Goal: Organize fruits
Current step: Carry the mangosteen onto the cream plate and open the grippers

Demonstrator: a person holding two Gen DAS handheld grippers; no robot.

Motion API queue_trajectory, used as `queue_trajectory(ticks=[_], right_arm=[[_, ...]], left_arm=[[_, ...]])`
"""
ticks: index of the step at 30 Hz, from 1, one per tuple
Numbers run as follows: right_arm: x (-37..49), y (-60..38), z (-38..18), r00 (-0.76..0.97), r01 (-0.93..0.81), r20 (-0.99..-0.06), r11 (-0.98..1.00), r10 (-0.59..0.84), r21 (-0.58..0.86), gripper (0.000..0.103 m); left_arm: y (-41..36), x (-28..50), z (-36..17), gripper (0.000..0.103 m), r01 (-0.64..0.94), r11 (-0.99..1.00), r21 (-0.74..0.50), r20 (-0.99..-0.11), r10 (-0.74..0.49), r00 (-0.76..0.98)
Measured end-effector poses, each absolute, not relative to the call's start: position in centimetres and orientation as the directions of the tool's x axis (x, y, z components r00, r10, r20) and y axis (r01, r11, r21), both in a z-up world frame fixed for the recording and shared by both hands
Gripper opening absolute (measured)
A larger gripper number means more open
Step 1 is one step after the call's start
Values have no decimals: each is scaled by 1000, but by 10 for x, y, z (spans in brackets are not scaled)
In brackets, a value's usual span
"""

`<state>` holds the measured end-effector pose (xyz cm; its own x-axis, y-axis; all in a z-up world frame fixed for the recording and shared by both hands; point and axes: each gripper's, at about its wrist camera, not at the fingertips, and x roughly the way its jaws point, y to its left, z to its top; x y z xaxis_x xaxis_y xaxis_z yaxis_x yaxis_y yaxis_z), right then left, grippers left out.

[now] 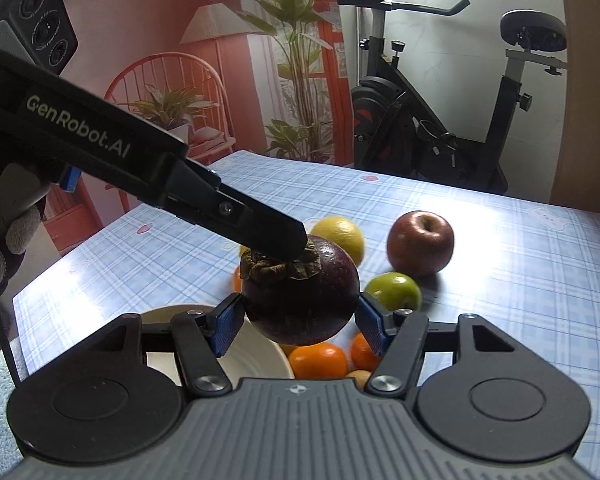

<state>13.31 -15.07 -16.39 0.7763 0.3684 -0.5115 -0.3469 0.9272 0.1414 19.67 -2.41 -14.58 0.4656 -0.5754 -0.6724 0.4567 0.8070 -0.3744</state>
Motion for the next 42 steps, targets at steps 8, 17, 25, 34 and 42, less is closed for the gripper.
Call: queue_trajectory(ticks=[8, 17, 25, 34, 42], right_arm=[[138, -107, -190, 723, -387, -568, 911, 394, 138, 64], [145, -83, -201, 703, -406, -601, 909, 379, 99, 64], [148, -78, -205, 699, -411, -607, 907, 377, 90, 64], [150, -79, -206, 699, -416, -607, 905, 379, 86, 64], [142, -86, -201, 711, -410, -589, 907, 385, 97, 65]], left_arm=[[18, 188, -171, 31, 388, 835, -391, -708, -542, 453], [37, 183, -185, 32, 348, 850, -397, -710, -524, 470], [39, 184, -190, 33, 325, 863, -388, -715, -504, 485], [37, 182, -191, 33, 321, 876, -360, -724, -479, 496], [34, 180, -184, 33, 323, 888, -326, -712, -455, 534]])
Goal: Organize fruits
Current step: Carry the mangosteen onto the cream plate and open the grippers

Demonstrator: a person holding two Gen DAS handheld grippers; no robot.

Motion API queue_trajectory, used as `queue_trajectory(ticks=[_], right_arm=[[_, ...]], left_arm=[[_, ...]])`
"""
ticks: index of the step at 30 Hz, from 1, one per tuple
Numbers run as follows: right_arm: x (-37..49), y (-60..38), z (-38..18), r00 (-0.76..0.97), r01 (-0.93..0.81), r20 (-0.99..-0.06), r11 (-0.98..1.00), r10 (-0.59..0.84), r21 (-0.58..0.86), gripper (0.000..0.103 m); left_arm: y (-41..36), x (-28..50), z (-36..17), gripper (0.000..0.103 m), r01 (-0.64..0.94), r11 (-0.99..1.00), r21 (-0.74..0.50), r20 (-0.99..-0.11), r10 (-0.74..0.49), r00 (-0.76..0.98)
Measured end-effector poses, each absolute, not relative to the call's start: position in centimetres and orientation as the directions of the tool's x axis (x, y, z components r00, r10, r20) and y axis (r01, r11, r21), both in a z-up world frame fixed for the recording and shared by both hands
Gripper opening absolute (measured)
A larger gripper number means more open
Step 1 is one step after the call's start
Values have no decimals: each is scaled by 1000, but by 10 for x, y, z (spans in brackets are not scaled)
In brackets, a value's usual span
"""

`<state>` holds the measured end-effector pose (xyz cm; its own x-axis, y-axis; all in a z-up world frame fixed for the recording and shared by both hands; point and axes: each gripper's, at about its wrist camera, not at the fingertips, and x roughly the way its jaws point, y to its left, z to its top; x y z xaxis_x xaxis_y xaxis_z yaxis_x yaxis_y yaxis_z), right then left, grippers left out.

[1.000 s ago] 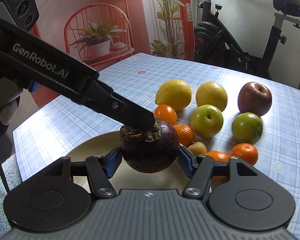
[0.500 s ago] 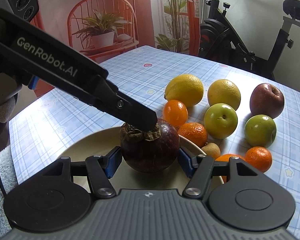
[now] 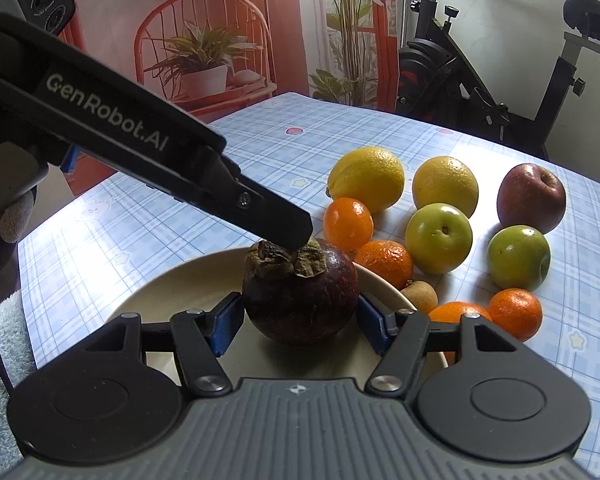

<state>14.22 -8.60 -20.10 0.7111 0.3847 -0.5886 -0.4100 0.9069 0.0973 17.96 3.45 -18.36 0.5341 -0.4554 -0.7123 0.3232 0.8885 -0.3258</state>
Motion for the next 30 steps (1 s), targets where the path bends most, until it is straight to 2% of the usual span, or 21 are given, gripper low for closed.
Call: queue_trajectory(ticks=[17, 26, 30], right_arm=[[114, -128, -185, 773, -344, -507, 924, 380, 168, 65], [107, -173, -177, 828, -251, -468, 950, 309, 185, 65], [107, -190, -180, 837, -208, -477, 962, 268, 176, 61]], left_arm=[[20, 172, -169, 33, 318, 905, -284, -689, -423, 589], [8, 175, -167, 33, 304, 907, -290, -686, -419, 595], [-6, 178, -165, 33, 325, 903, -280, -688, -426, 588]])
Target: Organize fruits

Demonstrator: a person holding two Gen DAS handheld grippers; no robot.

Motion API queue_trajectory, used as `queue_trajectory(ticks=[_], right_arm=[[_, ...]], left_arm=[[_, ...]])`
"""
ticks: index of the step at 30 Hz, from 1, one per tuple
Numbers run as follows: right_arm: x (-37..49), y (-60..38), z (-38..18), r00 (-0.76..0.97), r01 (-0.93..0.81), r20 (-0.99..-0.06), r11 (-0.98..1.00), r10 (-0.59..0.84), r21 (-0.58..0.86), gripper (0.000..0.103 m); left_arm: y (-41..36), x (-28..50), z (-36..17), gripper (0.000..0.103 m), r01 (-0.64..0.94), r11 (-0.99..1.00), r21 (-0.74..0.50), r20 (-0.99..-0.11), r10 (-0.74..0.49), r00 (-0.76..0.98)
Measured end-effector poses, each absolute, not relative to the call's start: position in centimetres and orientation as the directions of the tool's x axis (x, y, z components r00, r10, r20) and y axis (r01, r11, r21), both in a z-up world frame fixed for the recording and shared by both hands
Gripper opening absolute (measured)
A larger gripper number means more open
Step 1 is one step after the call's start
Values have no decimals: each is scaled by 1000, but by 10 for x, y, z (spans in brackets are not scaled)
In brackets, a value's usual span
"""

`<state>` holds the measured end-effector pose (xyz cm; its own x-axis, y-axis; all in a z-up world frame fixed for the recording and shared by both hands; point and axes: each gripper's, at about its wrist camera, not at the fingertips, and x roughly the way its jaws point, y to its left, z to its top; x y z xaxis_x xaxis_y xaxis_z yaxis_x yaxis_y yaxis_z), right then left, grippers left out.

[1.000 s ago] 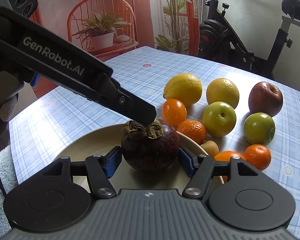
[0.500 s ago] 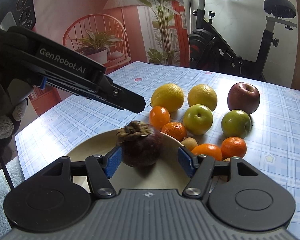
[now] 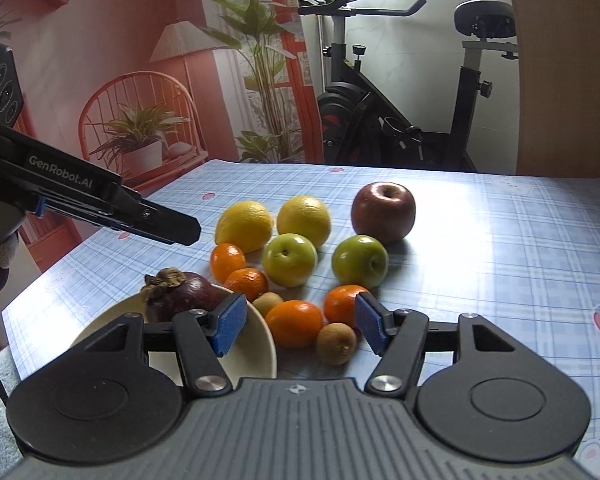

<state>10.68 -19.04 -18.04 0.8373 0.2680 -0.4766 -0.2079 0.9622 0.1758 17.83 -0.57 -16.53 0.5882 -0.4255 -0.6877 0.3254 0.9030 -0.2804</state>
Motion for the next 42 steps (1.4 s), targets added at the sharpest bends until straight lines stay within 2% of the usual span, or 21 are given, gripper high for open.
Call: queue_trajectory(ticks=[5, 7, 10, 20, 22, 23, 31, 36, 42], right_arm=[[104, -201, -188, 833, -200, -496, 969, 247, 146, 52], [104, -204, -191, 827, -205, -504, 969, 247, 138, 42], [105, -207, -197, 822, -215, -509, 966, 257, 140, 34], [117, -202, -207, 799, -274, -515, 951, 310, 146, 34], [121, -202, -209, 791, -286, -520, 946, 323, 152, 34], [123, -201, -209, 786, -293, -524, 944, 329, 153, 34], [127, -200, -212, 769, -315, -534, 935, 351, 161, 29], [122, -212, -210, 791, -283, -519, 946, 324, 159, 29], [116, -238, -210, 807, -236, -492, 942, 327, 238, 29]], left_arm=[[-20, 180, -165, 33, 349, 899, -264, -685, -429, 589], [-22, 181, -166, 33, 351, 900, -258, -687, -426, 588], [-21, 184, -167, 33, 337, 907, -252, -689, -413, 595], [-20, 198, -173, 32, 299, 922, -247, -734, -379, 564], [-24, 201, -175, 28, 305, 920, -247, -744, -381, 548], [-26, 202, -177, 23, 308, 919, -246, -749, -382, 541], [-45, 212, -186, 18, 336, 922, -193, -794, -348, 499], [-54, 219, -188, 8, 360, 916, -177, -817, -340, 465], [-61, 226, -195, 7, 356, 909, -218, -836, -362, 412]])
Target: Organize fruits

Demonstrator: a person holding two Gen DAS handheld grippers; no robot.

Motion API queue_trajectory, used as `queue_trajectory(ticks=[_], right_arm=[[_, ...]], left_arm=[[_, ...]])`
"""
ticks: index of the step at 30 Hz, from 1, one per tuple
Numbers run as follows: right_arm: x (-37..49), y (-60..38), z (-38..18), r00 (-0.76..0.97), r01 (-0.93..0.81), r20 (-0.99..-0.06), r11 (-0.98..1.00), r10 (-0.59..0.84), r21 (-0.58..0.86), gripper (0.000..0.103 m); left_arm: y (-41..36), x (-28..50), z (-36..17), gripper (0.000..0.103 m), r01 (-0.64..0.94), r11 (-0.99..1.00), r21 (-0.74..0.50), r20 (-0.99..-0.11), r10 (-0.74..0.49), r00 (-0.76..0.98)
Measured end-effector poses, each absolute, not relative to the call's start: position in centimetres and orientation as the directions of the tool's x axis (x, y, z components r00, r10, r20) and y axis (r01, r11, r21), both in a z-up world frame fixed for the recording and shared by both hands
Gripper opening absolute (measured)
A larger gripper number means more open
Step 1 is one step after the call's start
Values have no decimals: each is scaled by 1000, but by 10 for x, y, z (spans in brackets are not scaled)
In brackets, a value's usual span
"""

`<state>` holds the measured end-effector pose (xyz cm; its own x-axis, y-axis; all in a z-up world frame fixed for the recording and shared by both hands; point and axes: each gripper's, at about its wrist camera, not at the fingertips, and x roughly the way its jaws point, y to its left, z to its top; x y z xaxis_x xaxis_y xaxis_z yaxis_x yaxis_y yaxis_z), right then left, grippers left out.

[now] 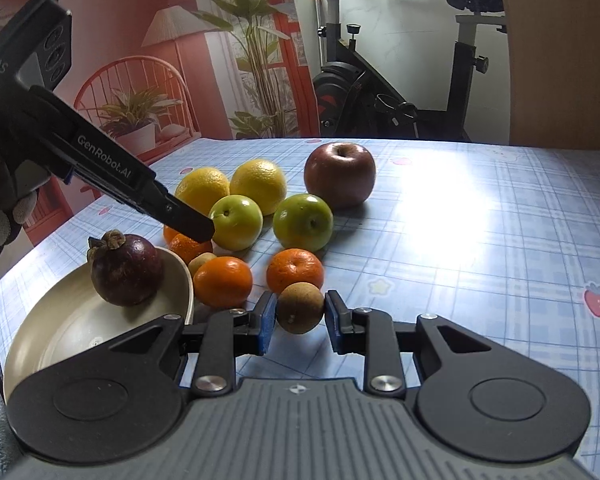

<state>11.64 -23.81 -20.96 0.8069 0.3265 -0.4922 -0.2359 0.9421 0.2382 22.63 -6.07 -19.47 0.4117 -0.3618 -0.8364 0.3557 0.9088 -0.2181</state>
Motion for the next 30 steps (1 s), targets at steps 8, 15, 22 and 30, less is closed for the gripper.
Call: queue_trajectory(ticks=[8, 15, 22, 30], right_arm=[[115, -245, -209, 813, -207, -483, 937, 325, 282, 29], [113, -250, -210, 821, -195, -467, 930, 329, 312, 29], [110, -250, -210, 827, -192, -457, 929, 327, 316, 29], [110, -251, -209, 832, -167, -463, 934, 306, 317, 29]], left_arm=[[-63, 229, -203, 8, 311, 931, -191, -862, -311, 401], [-67, 230, -200, 9, 308, 938, -160, -882, -276, 382], [-63, 233, -203, 12, 297, 940, -166, -886, -275, 374], [-65, 240, -207, 17, 292, 940, -174, -890, -277, 362]])
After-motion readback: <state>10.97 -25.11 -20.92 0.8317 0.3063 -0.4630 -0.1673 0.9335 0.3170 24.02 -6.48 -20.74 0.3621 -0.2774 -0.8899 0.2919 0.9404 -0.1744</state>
